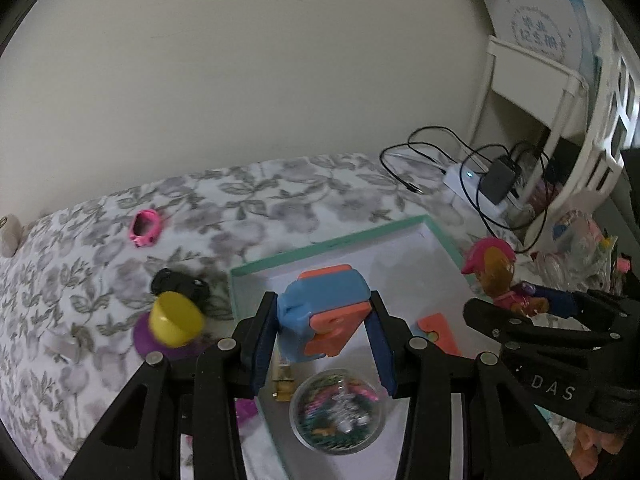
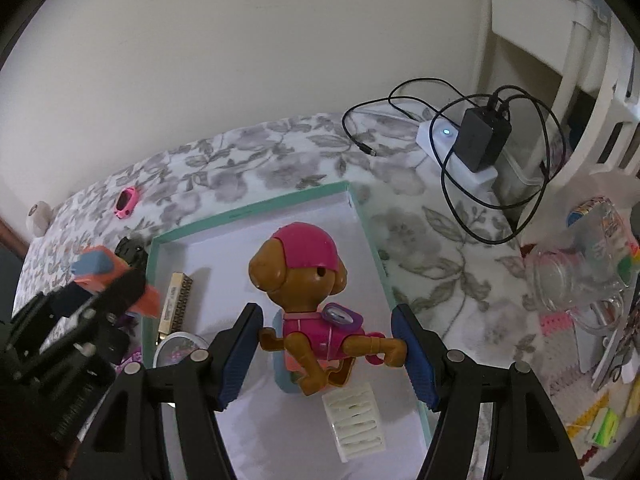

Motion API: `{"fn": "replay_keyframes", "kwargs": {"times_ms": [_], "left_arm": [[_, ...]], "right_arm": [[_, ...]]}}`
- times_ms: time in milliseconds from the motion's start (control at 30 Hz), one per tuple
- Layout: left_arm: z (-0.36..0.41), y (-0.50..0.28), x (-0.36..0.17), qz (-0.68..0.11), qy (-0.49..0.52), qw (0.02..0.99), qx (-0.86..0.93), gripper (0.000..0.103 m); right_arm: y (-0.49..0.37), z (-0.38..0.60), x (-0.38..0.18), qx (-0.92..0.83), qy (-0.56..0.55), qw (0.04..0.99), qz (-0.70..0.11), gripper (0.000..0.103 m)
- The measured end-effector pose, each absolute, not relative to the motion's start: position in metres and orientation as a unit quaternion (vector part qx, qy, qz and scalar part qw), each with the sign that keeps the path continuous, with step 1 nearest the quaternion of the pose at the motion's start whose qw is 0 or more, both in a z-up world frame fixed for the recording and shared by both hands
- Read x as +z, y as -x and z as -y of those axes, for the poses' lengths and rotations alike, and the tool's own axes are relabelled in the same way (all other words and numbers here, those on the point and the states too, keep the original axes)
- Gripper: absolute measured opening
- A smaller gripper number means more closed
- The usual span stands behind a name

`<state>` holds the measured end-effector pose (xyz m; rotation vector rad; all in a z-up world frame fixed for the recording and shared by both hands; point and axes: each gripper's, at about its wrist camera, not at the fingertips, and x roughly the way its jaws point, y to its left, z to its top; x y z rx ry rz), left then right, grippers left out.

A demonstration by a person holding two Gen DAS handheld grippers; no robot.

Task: Organize rigid objects
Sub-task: 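Carry the orange-and-blue toy and pink dog into the tray and open both grippers, then move both grippers back to the pile toward the white ring and black charger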

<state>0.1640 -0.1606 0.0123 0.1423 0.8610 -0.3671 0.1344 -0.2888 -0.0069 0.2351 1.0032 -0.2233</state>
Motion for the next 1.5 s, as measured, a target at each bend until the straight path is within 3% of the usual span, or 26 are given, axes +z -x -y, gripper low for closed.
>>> {"fn": "replay_keyframes", "kwargs": {"times_ms": [700, 900, 1233, 1500], "left_arm": [[0.163, -0.171, -0.026, -0.462, -0.068, 0.869, -0.165, 0.046], [0.162, -0.171, -0.016, -0.454, -0.068, 0.874, -0.162, 0.054], [0.15, -0.175, -0.001, -0.459, -0.052, 0.873, -0.153, 0.055], [0.122, -0.183, 0.016, -0.464, -0.014, 0.877, -0.127, 0.062]], "right_arm": [[-0.144, 0.283, -0.036, -0.103, -0.115, 0.851, -0.502, 0.069], [-0.145, 0.282, -0.037, -0.107, -0.11, 0.848, -0.508, 0.069], [-0.145, 0.282, -0.026, -0.108, -0.104, 0.85, -0.505, 0.07], [-0.143, 0.275, -0.006, -0.104, -0.095, 0.86, -0.49, 0.07]]}}
